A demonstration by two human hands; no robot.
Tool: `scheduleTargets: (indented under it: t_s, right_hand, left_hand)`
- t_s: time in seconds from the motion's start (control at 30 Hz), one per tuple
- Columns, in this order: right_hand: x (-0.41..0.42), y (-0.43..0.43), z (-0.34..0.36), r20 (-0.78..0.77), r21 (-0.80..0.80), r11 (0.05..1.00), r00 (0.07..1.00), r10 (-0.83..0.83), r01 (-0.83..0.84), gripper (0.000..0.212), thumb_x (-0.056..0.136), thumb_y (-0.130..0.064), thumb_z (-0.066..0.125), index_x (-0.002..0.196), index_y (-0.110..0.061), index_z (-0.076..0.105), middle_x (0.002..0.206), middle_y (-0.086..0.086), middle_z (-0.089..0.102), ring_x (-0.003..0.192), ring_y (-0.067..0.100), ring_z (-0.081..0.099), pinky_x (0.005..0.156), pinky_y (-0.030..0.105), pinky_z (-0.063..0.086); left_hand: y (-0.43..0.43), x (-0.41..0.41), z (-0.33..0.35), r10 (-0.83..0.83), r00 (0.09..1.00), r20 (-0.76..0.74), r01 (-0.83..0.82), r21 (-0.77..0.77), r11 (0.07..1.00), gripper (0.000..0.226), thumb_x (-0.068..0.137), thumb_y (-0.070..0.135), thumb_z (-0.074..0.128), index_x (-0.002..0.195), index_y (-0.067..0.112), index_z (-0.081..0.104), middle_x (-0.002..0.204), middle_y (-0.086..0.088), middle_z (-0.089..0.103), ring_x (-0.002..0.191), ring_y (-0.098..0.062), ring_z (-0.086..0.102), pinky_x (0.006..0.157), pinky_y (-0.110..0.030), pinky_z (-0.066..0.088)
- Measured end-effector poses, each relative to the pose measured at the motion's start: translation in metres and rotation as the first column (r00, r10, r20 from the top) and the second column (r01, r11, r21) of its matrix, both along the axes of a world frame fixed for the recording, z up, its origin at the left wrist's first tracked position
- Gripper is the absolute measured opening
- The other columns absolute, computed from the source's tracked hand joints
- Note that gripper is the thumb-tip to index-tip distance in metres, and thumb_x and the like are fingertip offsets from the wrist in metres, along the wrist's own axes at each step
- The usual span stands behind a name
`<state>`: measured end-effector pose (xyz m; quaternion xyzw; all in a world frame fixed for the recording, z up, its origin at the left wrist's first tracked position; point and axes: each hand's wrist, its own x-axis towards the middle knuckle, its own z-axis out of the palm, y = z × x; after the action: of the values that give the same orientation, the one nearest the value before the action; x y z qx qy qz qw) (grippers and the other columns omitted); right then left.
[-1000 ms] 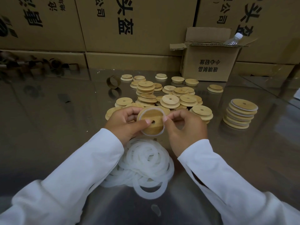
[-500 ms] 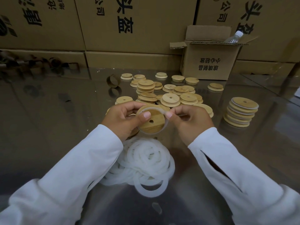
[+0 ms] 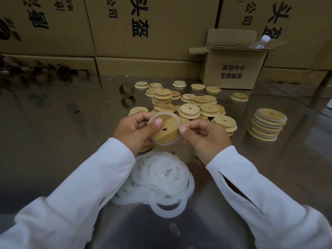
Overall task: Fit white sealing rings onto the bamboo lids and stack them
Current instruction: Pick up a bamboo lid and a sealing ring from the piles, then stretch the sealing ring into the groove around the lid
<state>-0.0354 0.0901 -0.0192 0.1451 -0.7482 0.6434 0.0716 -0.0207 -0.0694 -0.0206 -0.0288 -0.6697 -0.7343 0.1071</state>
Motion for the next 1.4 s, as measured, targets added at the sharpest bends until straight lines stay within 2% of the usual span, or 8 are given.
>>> scheduleTargets:
  t_s: [0.17,0.33,0.47,0.73,0.9,1.17,1.27,1.4]
  right_hand:
    - [-0.001,0.0,-0.001,0.025,-0.009,1.0,0.999,-0.023,0.024,0.016,0.08,-0.012,0.068,0.068,-0.023,0.064,0.066,-0.007,0.064,0.068,0.009,0.06,0.067,0.014,0.048]
    - [-0.001,0.001,0.0,0.121,-0.059,0.997,0.992,0.047,-0.041,0.02,0.079,-0.02,0.069,0.095,-0.027,0.059,0.075,-0.004,0.07,0.07,0.006,0.066,0.069,0.014,0.048]
    - [-0.001,0.005,0.003,0.089,-0.014,0.996,0.992,0.088,-0.088,0.015,0.081,-0.012,0.066,0.086,-0.025,0.063,0.071,-0.002,0.068,0.065,0.003,0.065,0.068,0.016,0.052]
    - [-0.033,0.062,-0.001,0.204,0.04,0.882,0.861,-0.466,0.469,0.013,0.082,-0.019,0.066,0.095,-0.018,0.064,0.077,-0.001,0.062,0.072,0.016,0.058,0.078,0.032,0.048]
    - [-0.037,0.109,-0.004,0.21,0.234,0.752,0.724,-0.658,0.616,0.009,0.084,-0.022,0.061,0.093,-0.022,0.061,0.093,0.004,0.059,0.083,0.022,0.053,0.076,0.029,0.039]
    - [-0.036,0.128,-0.011,-0.004,0.712,0.427,0.611,-0.792,0.558,0.026,0.088,-0.029,0.044,0.105,-0.009,0.048,0.093,0.016,0.054,0.084,0.037,0.053,0.076,0.037,0.044]
    - [-0.034,0.122,-0.005,-0.232,0.678,0.307,0.591,-0.772,0.668,0.028,0.085,-0.027,0.051,0.102,-0.005,0.049,0.102,0.019,0.058,0.089,0.038,0.055,0.078,0.039,0.045]
    - [-0.036,0.09,-0.007,-0.584,0.592,0.368,0.697,-0.416,0.717,0.027,0.084,-0.023,0.057,0.106,-0.009,0.054,0.102,0.014,0.059,0.093,0.033,0.052,0.077,0.037,0.04]
  left_hand:
    - [0.0,0.0,0.0,0.008,1.0,0.011,-0.008,-0.007,1.0,0.021,0.067,0.022,0.064,0.086,0.013,0.066,0.077,-0.004,0.07,0.077,-0.02,0.067,0.076,-0.036,0.055]
    - [0.001,0.0,0.001,-0.039,0.998,0.047,0.037,0.029,0.999,0.023,0.068,0.017,0.063,0.089,0.008,0.065,0.074,-0.004,0.071,0.071,-0.015,0.067,0.068,-0.03,0.057]
    - [0.006,0.005,0.003,-0.131,0.986,0.099,0.131,0.006,0.991,0.03,0.07,0.016,0.063,0.098,0.007,0.065,0.086,-0.011,0.07,0.077,-0.018,0.068,0.067,-0.027,0.058]
    - [-0.004,-0.002,0.005,0.255,0.964,-0.072,-0.264,-0.252,0.931,0.013,0.085,0.01,0.062,0.088,0.023,0.063,0.09,-0.007,0.066,0.085,-0.018,0.062,0.074,-0.027,0.052]
    - [-0.007,-0.007,-0.003,0.28,0.95,-0.138,-0.312,-0.414,0.855,0.012,0.083,0.006,0.063,0.092,0.014,0.064,0.079,0.005,0.061,0.077,-0.003,0.056,0.067,-0.006,0.042]
    - [-0.01,-0.01,-0.012,0.319,0.947,-0.049,-0.286,-0.583,0.76,0.016,0.08,0.011,0.069,0.087,0.024,0.063,0.091,0.005,0.06,0.087,-0.011,0.054,0.077,-0.021,0.035]
    - [-0.012,-0.01,-0.013,0.313,0.948,-0.048,-0.28,-0.595,0.754,0.016,0.079,0.011,0.069,0.086,0.024,0.063,0.091,0.004,0.06,0.09,-0.014,0.054,0.079,-0.024,0.035]
    - [-0.012,-0.011,-0.013,0.303,0.952,-0.052,-0.274,-0.591,0.759,0.016,0.079,0.011,0.07,0.084,0.025,0.063,0.086,0.008,0.06,0.089,-0.013,0.055,0.079,-0.024,0.035]
